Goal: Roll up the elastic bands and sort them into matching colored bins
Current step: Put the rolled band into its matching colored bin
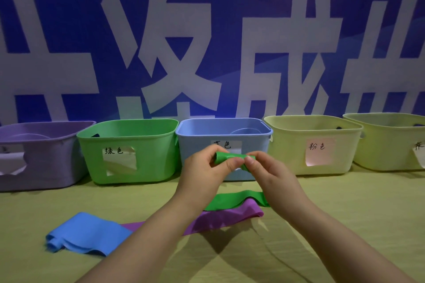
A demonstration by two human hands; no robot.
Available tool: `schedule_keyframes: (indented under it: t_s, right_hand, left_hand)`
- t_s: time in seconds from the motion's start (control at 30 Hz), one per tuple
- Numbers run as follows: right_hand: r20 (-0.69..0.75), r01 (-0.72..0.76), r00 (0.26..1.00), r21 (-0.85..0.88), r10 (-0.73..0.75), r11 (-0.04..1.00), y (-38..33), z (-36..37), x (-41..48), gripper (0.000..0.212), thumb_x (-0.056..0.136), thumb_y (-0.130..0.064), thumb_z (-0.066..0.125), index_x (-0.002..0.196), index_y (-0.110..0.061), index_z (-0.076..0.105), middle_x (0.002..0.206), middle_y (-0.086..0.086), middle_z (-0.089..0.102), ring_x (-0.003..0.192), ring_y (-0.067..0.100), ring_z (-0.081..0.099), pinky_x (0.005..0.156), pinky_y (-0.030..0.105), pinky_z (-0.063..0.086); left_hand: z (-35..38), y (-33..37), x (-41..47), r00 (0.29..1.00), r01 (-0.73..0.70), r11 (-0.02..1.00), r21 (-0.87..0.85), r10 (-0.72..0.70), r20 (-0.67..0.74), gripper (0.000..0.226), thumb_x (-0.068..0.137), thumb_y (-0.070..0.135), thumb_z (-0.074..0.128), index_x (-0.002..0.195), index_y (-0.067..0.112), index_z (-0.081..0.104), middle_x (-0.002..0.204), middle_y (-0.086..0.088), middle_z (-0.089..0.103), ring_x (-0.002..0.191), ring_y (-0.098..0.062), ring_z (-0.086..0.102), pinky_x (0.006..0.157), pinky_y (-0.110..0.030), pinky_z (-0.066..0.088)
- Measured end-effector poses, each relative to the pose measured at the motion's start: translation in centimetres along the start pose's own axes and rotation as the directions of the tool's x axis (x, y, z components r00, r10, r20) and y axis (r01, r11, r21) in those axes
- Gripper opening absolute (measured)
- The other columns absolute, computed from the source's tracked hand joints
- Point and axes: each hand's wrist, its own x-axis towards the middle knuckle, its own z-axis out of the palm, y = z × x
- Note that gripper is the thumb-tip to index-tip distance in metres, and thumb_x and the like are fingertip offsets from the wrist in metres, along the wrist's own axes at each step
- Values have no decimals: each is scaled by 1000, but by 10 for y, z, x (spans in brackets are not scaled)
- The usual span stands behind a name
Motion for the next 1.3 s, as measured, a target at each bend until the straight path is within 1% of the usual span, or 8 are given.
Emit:
schedule_keyframes:
  t_s: [0.2, 0.3, 0.4, 0.6, 0.87, 1.07, 1.17, 1.3]
  right_hand:
    - [82, -7, 997, 12, 6, 1000, -13, 3, 6, 5, 80, -29, 64, 85, -29, 65, 85, -4, 70, 86, 12, 64, 83, 33, 52]
    - [144, 72, 988, -143, -52, 987, -26, 12, 17, 9, 80, -27, 68, 83, -33, 62, 80, -9, 66, 80, 1, 60, 80, 25, 49]
    - [200, 238, 964, -350, -176, 906, -47, 33, 34, 11, 83, -33, 65, 92, -32, 60, 84, -17, 60, 81, -2, 55, 71, 10, 39]
    - [335, 431, 900, -591, -278, 683, -67, 104, 77, 35, 91, -39, 51, 119, -18, 56, 112, 0, 59, 107, 18, 52, 91, 35, 39]
    - [230, 290, 955, -608, -186, 739, -46, 177, 158, 32, 91, -38, 51, 118, -22, 55, 114, -2, 57, 107, 19, 52, 92, 38, 39]
    - [221, 181, 974, -637, -48, 749, -23, 204, 188, 28, 89, -31, 50, 114, -20, 56, 110, 3, 60, 106, 25, 56, 87, 37, 40]
    - [237, 153, 971, -625, 0, 765, -18, 201, 192, 46, 91, -39, 49, 133, -20, 44, 124, 1, 58, 117, 24, 51, 97, 39, 39]
    - [203, 172, 977, -597, -60, 784, -20, 187, 185, 41, 94, -39, 46, 132, -23, 47, 127, -3, 57, 118, 18, 51, 101, 43, 36]
  left_hand:
    - [-22, 7, 3, 1000, -15, 999, 49, 15, 4, 13, 78, 22, 70, 69, 18, 62, 51, 14, 53, 52, 0, 44, 53, -16, 37]
    - [-45, 11, 5, 1000, -22, 997, 78, 22, 1, 15, 78, 18, 70, 67, 18, 60, 48, 14, 48, 49, -1, 39, 50, -17, 32]
    - [-79, 11, 6, 999, -13, 995, 102, 16, -31, 15, 77, 19, 71, 67, 19, 60, 52, 11, 48, 50, -4, 39, 52, -22, 32]
    - [-159, -12, 26, 997, 52, 925, 376, -25, -77, 21, 70, 36, 77, 67, 21, 62, 52, 6, 44, 50, -10, 36, 54, -29, 30]
    - [-213, -36, 88, 995, 102, 657, 747, -50, -92, 20, 81, 41, 65, 95, 27, 66, 87, 7, 61, 79, -11, 56, 65, -26, 44]
    - [-213, -79, 112, 993, 116, 578, 808, -47, -109, 25, 84, 35, 55, 106, 25, 63, 97, 5, 59, 93, -15, 53, 85, -36, 45]
    - [-210, -90, 111, 996, 72, 505, 860, 2, -84, 36, 87, 43, 50, 119, 28, 56, 114, 6, 58, 112, -17, 47, 97, -40, 39]
    - [-203, -90, 104, 993, -34, 541, 841, 114, -34, 40, 87, 43, 52, 125, 29, 52, 121, 8, 56, 115, -14, 45, 98, -37, 36]
